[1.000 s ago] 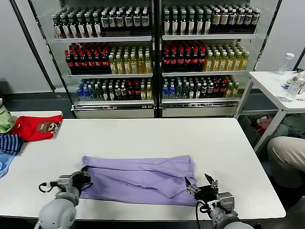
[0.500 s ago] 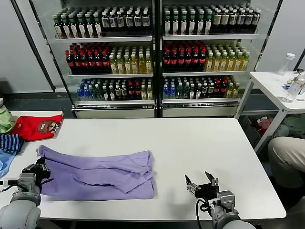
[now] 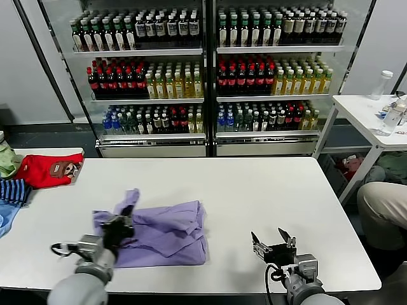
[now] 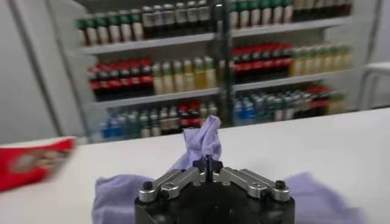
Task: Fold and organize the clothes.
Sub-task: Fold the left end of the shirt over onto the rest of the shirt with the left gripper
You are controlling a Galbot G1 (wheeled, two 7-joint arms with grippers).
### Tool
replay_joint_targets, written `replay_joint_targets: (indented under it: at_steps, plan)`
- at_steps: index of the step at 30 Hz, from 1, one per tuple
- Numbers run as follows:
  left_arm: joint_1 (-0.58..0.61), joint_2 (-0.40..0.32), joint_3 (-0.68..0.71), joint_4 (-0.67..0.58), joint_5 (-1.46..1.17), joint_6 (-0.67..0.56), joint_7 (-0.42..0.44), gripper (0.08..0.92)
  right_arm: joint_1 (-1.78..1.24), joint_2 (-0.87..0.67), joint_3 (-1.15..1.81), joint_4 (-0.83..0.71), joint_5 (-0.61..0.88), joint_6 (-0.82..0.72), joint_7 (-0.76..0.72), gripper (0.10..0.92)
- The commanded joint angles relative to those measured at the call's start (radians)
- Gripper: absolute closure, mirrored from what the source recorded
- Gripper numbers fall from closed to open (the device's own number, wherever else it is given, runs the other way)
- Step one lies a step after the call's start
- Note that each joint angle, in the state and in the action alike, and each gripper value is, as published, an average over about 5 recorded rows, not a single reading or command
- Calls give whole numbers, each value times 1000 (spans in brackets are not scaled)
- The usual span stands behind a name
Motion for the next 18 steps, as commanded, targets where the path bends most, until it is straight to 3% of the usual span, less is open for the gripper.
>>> replay_joint_targets:
  at_steps: [1,8,11,14,18]
  plan:
    - [-119,-122,177,85,10,-2,-25,902,-2,3,3,-3,-3,0,1,203]
    - [-180,-225,238,197,93,-4,-64,889,1,7,-6,-1,-9,-1,2,203]
    - [-186,-236,239,207,126,-4,-70,827,6,3,-8,1,-9,-2,2,203]
    - [-172,-201,192,129,123,-6,-65,741,9,0,-9,0,-7,-2,0,203]
    - [-57,-80,27,-75,92,-6,-56,629,11,-3,-8,-3,-4,1,-5,203]
